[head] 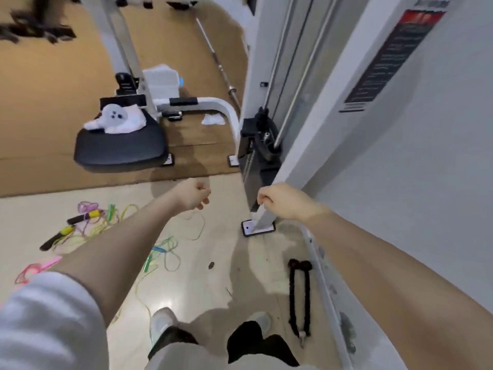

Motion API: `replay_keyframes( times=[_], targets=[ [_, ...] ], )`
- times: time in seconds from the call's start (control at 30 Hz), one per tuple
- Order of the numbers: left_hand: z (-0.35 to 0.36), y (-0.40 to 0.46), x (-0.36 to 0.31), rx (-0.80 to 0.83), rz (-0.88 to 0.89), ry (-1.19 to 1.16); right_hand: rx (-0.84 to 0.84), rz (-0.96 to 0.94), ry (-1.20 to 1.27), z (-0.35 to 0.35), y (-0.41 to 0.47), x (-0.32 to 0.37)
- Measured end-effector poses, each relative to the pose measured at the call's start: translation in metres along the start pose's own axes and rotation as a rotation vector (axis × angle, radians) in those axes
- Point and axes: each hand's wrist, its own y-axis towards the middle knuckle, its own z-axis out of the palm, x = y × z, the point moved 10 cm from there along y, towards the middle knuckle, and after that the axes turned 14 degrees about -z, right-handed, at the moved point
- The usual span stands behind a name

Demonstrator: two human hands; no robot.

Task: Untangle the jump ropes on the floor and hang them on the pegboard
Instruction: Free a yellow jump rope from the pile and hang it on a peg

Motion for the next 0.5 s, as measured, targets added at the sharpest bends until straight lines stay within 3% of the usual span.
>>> replay_keyframes(
  times=[0.23, 0.5],
  targets=[
    [-0.125, -0.029, 0.231, -0.102, -0.306, -0.297, 0.364, -0.217, -0.050, 0.107, 0.141, 0.168],
    [-0.139, -0.010, 0.341, -0.118, -0.464, -0.489, 0.618, -0.329, -0.083, 0.192, 0.215, 0.241]
  ],
)
